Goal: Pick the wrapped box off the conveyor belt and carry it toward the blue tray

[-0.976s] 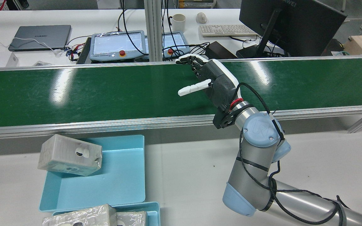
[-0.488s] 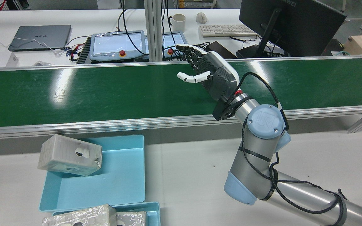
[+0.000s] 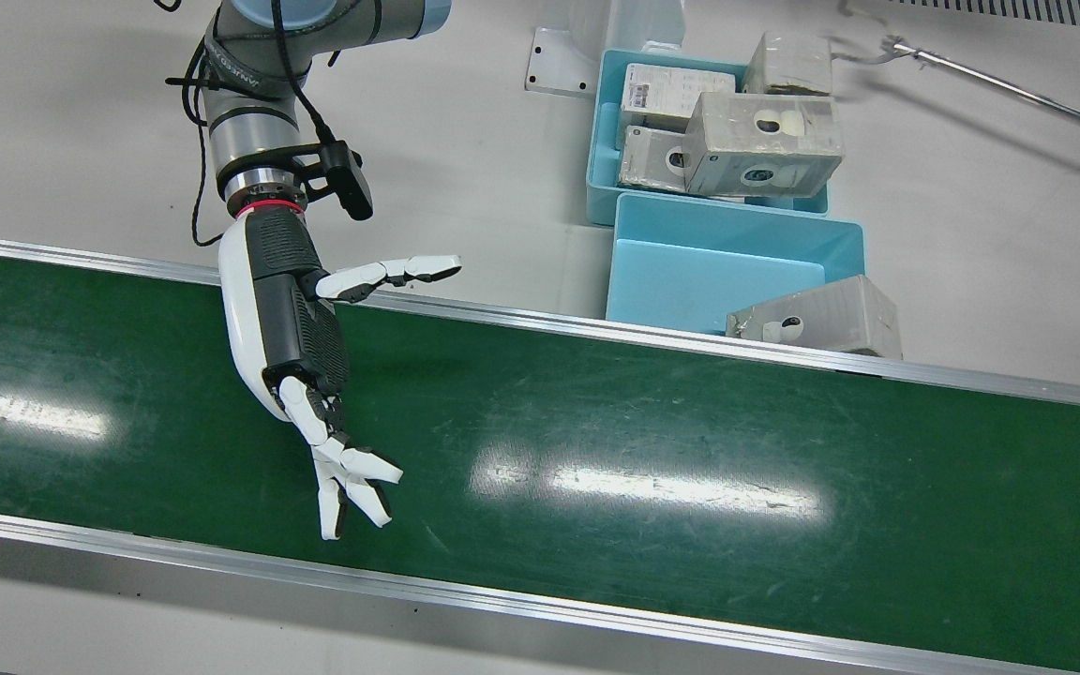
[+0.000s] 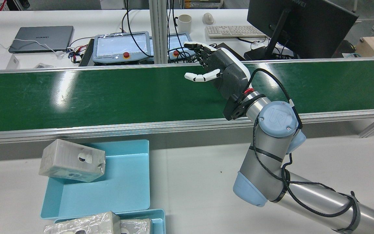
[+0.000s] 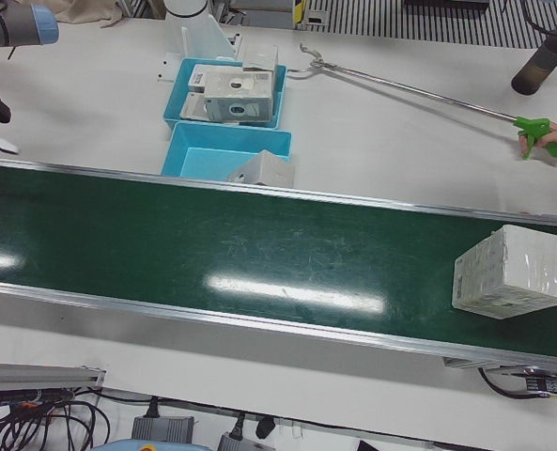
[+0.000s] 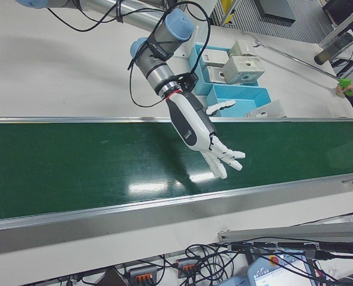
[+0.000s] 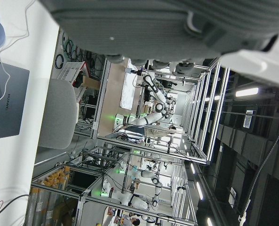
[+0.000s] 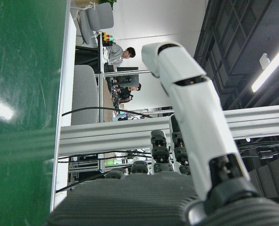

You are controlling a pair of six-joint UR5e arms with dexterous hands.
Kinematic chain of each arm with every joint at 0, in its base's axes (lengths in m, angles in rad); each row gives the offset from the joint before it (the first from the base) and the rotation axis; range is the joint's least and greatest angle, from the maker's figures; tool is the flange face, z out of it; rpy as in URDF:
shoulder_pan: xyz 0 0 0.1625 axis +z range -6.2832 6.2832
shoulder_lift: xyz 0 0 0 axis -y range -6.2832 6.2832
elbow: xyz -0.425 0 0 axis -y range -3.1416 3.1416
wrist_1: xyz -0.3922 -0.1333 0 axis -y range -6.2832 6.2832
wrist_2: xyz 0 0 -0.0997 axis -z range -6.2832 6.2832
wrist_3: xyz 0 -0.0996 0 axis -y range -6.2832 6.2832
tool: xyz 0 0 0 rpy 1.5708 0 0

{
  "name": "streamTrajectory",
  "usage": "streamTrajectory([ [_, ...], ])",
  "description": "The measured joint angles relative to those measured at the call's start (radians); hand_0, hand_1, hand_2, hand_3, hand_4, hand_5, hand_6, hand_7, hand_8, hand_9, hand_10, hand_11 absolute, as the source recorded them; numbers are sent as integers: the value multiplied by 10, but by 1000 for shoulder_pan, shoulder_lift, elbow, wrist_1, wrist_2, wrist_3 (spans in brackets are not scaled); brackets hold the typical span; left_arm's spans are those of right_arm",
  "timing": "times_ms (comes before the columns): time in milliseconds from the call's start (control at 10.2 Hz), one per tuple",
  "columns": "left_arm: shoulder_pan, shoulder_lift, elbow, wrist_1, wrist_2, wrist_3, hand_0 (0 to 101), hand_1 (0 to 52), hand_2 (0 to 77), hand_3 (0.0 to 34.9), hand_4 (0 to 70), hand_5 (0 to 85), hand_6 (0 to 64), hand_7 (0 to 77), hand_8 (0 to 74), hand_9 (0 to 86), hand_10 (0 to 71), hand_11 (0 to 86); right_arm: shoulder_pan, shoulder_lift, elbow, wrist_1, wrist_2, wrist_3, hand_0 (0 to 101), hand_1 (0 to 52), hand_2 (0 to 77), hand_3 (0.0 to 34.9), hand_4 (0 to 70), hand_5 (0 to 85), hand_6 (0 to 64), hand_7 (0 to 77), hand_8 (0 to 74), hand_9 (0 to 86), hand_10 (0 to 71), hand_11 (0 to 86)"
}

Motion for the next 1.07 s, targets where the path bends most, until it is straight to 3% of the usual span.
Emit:
streamTrajectory([
  [98,0,0,0,0,0,0,0,0,11,0,0,11,5,5,5,5,5,5,2,-1,-2,3,2,2,478,109,16,6,93,180,33,44,0,16,0,16],
  [195,0,0,0,0,0,0,0,0,5,0,0,11,5,5,5,5,5,5,2,-3,-5,13,3,3,478,136,16,5,54,125,0,22,0,16,0,16],
  [390,0,0,0,0,0,0,0,0,11,0,0,11,5,5,5,5,5,5,1,-3,-20,29,2,5,481,158,16,6,60,125,22,16,0,16,0,16],
  [488,0,0,0,0,0,0,0,0,5,0,0,11,5,5,5,5,5,5,-1,-2,-26,32,1,5,486,158,49,5,65,136,16,27,0,22,0,16],
  [780,0,0,0,0,0,0,0,0,11,0,0,11,5,5,5,5,5,5,-2,-1,-32,35,0,5,487,136,33,6,65,136,16,27,0,22,0,16],
  [1073,0,0,0,0,0,0,0,0,11,0,0,11,0,5,5,5,5,5,-2,-3,-31,35,0,6,487,153,33,6,65,136,16,5,0,22,0,16],
])
